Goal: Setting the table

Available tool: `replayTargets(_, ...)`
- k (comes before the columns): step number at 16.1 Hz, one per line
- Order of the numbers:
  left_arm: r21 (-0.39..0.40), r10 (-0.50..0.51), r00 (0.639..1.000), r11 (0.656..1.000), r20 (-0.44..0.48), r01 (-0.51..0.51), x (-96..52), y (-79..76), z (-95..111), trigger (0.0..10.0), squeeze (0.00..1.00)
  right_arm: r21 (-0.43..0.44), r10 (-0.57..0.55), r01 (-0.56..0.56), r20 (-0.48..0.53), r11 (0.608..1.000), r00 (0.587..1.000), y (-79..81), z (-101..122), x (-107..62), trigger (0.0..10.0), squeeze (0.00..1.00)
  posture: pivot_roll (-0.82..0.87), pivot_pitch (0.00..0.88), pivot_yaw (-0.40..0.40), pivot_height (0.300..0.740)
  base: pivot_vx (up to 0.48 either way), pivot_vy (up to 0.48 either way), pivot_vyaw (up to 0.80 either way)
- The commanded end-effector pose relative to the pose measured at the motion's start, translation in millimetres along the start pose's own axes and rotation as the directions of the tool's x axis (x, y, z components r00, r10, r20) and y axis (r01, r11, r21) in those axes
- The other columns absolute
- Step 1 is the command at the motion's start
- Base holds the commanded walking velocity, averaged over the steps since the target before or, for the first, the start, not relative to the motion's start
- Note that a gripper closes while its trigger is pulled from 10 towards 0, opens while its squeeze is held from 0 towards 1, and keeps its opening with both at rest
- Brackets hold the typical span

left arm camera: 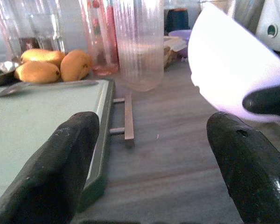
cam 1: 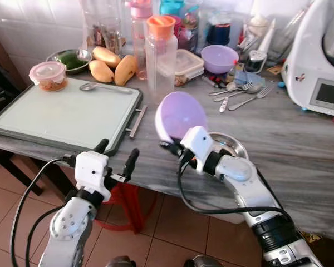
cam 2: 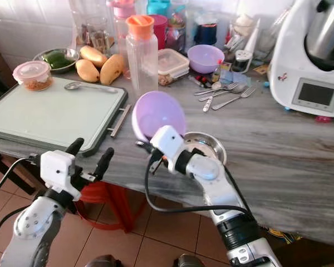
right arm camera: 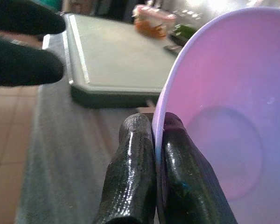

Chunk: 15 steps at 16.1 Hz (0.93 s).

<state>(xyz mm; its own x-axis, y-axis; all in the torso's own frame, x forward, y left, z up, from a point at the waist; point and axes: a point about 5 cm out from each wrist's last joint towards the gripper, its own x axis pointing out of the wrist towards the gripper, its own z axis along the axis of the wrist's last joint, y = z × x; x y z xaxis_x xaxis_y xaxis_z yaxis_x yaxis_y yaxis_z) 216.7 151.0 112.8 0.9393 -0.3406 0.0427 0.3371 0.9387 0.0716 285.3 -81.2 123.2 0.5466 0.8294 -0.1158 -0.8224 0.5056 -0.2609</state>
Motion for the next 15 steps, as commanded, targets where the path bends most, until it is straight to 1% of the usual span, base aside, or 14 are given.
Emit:
replayTargets(1, 0.004, -0.013, 1.000, 1.000, -0.003, 0.013, -1.7, -1.0, 2.5, 10.0, 0.00, -0.017, 0.038, -0.038, -0.004, 0.999, 0.999, 0.2, 0.6, 1.2, 10.0, 0.00, 0.10, 0.042, 0.003, 0.740, 0.000, 0.000, 0.00)
replayTargets(2, 0.003, -0.015, 1.000, 1.000, -0.007, 0.015, -2.6, -1.4, 2.3, 10.0, 0.00, -0.012, 0.047, -0.047, -0.005, 0.999, 0.999, 0.9, -0.3, 1.4, 10.0, 0.00, 0.10, 0.045, 0.004, 0.740, 0.000, 0.000, 0.00)
replayTargets(5, -0.005, -0.020, 1.000, 1.000, -0.019, 0.020, -3.3, -1.3, 1.9, 10.0, 0.00, -0.052, 0.086, -0.088, -0.038, 0.995, 0.996, 0.4, -5.5, 0.6, 10.0, 0.00, 0.10, 0.056, 0.009, 0.740, 0.000, 0.000, 0.00)
replayTargets(7, -0.011, -0.022, 0.999, 1.000, -0.029, 0.021, -3.1, -1.3, 1.7, 10.0, 0.00, -0.059, 0.110, -0.113, -0.047, 0.992, 0.993, -0.3, -7.3, 0.6, 10.0, 0.00, 0.10, 0.056, 0.009, 0.740, 0.000, 0.000, 0.00)
replayTargets(10, -0.017, -0.022, 0.999, 1.000, -0.040, 0.021, -2.1, -1.7, 0.8, 10.0, 0.00, -0.071, 0.158, -0.162, -0.050, 0.984, 0.986, 5.2, -9.0, 1.5, 10.0, 0.00, 0.10, 0.055, 0.009, 0.740, 0.000, 0.000, 0.00)
replayTargets(13, -0.022, -0.022, 0.999, 1.000, -0.047, 0.021, -0.9, -2.0, 0.6, 10.0, 0.00, -0.093, 0.182, -0.187, -0.067, 0.978, 0.981, 10.2, -12.7, 1.8, 10.0, 0.00, 0.10, 0.055, 0.008, 0.740, 0.000, 0.000, 0.00)
replayTargets(14, -0.024, -0.022, 0.999, 1.000, -0.050, 0.021, -0.6, -2.1, 0.5, 10.0, 0.00, -0.085, 0.185, -0.190, -0.069, 0.978, 0.980, 10.5, -13.6, 1.6, 10.0, 0.00, 0.10, 0.055, 0.009, 0.740, 0.000, 0.000, 0.00)
replayTargets(15, -0.029, -0.023, 0.998, 0.999, -0.059, 0.021, -0.1, -2.5, -0.4, 10.0, 0.00, -0.076, 0.183, -0.188, -0.069, 0.979, 0.981, 9.7, -14.6, 1.1, 10.0, 1.00, 0.10, 0.055, 0.010, 0.740, 0.000, 0.000, 0.00)
